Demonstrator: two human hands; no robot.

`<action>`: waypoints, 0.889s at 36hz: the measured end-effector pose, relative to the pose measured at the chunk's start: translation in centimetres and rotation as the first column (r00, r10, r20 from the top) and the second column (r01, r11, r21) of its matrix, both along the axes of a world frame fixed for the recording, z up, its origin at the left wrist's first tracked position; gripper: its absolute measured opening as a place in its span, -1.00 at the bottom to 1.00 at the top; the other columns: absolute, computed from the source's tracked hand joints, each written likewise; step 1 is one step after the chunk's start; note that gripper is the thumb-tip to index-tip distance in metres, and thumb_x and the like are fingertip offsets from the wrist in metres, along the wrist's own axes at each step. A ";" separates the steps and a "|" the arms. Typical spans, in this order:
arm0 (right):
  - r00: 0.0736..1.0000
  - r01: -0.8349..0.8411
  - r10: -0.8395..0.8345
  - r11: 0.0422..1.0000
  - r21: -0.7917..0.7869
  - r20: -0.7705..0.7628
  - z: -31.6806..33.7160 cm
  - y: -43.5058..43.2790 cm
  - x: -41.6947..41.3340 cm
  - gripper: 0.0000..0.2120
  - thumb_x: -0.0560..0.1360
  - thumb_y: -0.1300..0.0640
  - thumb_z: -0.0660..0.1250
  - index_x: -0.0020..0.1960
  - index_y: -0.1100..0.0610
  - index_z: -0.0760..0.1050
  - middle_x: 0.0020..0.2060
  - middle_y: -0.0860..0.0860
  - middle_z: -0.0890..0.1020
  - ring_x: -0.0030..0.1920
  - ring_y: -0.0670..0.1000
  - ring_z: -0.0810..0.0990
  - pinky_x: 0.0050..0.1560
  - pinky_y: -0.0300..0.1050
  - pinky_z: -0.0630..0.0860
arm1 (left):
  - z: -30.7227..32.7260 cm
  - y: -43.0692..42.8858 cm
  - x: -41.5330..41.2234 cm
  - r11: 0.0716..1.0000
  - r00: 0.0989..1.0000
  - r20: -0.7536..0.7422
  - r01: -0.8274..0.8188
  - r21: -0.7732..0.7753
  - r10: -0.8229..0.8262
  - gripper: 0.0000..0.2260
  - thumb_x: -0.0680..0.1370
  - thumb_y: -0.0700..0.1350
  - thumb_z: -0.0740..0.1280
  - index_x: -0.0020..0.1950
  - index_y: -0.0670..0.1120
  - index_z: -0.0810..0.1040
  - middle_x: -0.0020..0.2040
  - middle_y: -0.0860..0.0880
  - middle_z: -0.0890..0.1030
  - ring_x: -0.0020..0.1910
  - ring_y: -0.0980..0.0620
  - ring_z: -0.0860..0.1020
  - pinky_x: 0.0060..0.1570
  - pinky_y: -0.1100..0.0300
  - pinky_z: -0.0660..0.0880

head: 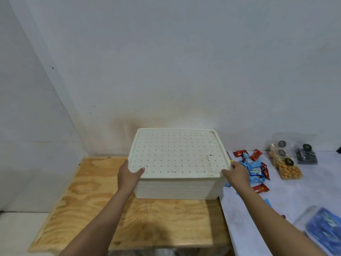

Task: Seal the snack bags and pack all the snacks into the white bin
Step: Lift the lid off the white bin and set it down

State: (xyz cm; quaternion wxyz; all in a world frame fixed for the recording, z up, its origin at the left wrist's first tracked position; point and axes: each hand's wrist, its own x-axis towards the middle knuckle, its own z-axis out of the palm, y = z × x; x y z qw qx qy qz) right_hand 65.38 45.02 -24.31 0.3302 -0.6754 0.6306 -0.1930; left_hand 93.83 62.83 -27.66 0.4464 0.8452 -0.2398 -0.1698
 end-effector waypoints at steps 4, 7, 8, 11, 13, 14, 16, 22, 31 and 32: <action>0.971 0.161 -0.153 0.987 -0.031 0.184 0.8 0.5 1.2 -0.62 0.48 0.28 0.29 0.29 0.29 0.41 0.17 0.23 0.54 0.12 0.20 0.53 -0.09 -0.06 0.43 | 1.6 0.2 -0.3 0.960 0.979 -0.164 -0.157 -0.230 0.120 -0.58 0.46 -0.15 0.42 0.30 -0.13 0.45 0.23 -0.07 0.53 0.15 -0.06 0.50 0.05 0.13 0.44; 0.906 0.268 -0.245 0.963 -0.020 0.345 1.3 0.4 1.7 -0.64 0.47 0.32 0.25 0.27 0.28 0.42 0.17 0.20 0.54 0.13 0.20 0.52 -0.06 -0.04 0.47 | 2.8 0.0 -0.1 0.904 0.940 -0.310 -0.250 -0.346 0.142 -0.48 0.47 -0.18 0.41 0.40 -0.14 0.37 0.33 -0.08 0.46 0.27 -0.08 0.45 0.20 0.09 0.41; 0.885 0.295 -0.270 0.955 -0.009 0.380 1.4 0.4 1.9 -0.64 0.48 0.32 0.23 0.28 0.28 0.43 0.18 0.20 0.54 0.13 0.20 0.52 -0.08 -0.05 0.49 | 3.0 -0.1 -0.1 0.885 0.930 -0.339 -0.271 -0.379 0.140 -0.49 0.47 -0.18 0.41 0.40 -0.13 0.36 0.33 -0.08 0.46 0.26 -0.08 0.46 0.21 0.09 0.42; 0.835 0.359 -0.317 0.933 -0.007 0.450 1.9 0.6 2.7 -0.68 0.51 0.33 0.18 0.26 0.28 0.44 0.16 0.23 0.54 0.13 0.21 0.53 -0.21 -0.17 0.46 | 3.6 -0.4 -0.2 0.820 0.902 -0.404 -0.343 -0.459 0.151 -0.52 0.48 -0.21 0.38 0.39 -0.11 0.37 0.27 -0.09 0.50 0.16 -0.06 0.51 0.14 0.07 0.48; 0.811 0.392 -0.335 0.920 -0.018 0.480 2.0 1.0 3.3 -0.70 0.53 0.34 0.16 0.25 0.29 0.43 0.18 0.24 0.51 0.16 0.22 0.51 -0.12 -0.09 0.48 | 3.8 -0.1 -0.4 0.767 0.886 -0.438 -0.387 -0.512 0.155 -0.53 0.48 -0.25 0.35 0.38 -0.10 0.38 0.22 -0.07 0.52 0.11 -0.04 0.51 0.06 0.10 0.48; 0.804 0.401 -0.337 0.916 -0.029 0.491 2.0 1.3 3.6 -0.71 0.53 0.35 0.15 0.24 0.29 0.43 0.18 0.25 0.49 0.17 0.23 0.50 -0.07 -0.04 0.50 | 3.9 0.1 -0.4 0.742 0.882 -0.445 -0.403 -0.535 0.157 -0.54 0.48 -0.27 0.34 0.38 -0.09 0.39 0.21 -0.06 0.52 0.11 -0.03 0.52 0.04 0.12 0.47; 0.805 0.399 -0.314 0.915 -0.068 0.503 1.7 1.8 4.6 -0.71 0.53 0.36 0.13 0.22 0.27 0.43 0.19 0.25 0.46 0.18 0.23 0.49 0.05 0.08 0.54 | 4.0 0.9 0.0 0.695 0.881 -0.445 -0.422 -0.583 0.162 -0.54 0.48 -0.33 0.32 0.37 -0.11 0.40 0.20 -0.06 0.53 0.12 -0.03 0.52 0.00 0.18 0.48; 0.812 0.341 -0.205 0.926 -0.159 0.547 1.8 4.3 8.1 -0.65 0.54 0.32 0.11 0.32 0.24 0.37 0.26 0.21 0.43 0.25 0.20 0.43 0.24 0.22 0.44 | 5.2 4.1 2.5 0.595 0.893 -0.385 -0.443 -0.671 0.231 -0.55 0.48 -0.39 0.28 0.36 -0.17 0.40 0.27 -0.08 0.49 0.20 0.00 0.48 -0.01 0.34 0.51; 0.822 0.007 0.086 0.987 -0.161 0.563 0.9 10.8 16.7 -0.65 0.59 0.26 0.11 0.36 0.22 0.33 0.30 0.16 0.38 0.27 0.13 0.40 0.28 -0.01 0.35 | 2.0 15.4 7.0 0.518 0.780 -0.400 -0.622 -0.588 0.482 -0.58 0.50 -0.32 0.29 0.34 -0.07 0.43 0.28 -0.10 0.50 0.22 -0.09 0.51 0.23 -0.05 0.47; 0.820 -0.034 0.115 0.988 -0.152 0.560 0.7 11.7 17.8 -0.65 0.59 0.26 0.11 0.37 0.22 0.32 0.30 0.15 0.37 0.27 0.12 0.40 0.27 -0.05 0.34 | 1.6 17.0 7.3 0.505 0.761 -0.402 -0.643 -0.576 0.510 -0.58 0.50 -0.31 0.29 0.35 -0.07 0.43 0.28 -0.10 0.50 0.22 -0.09 0.51 0.23 -0.04 0.47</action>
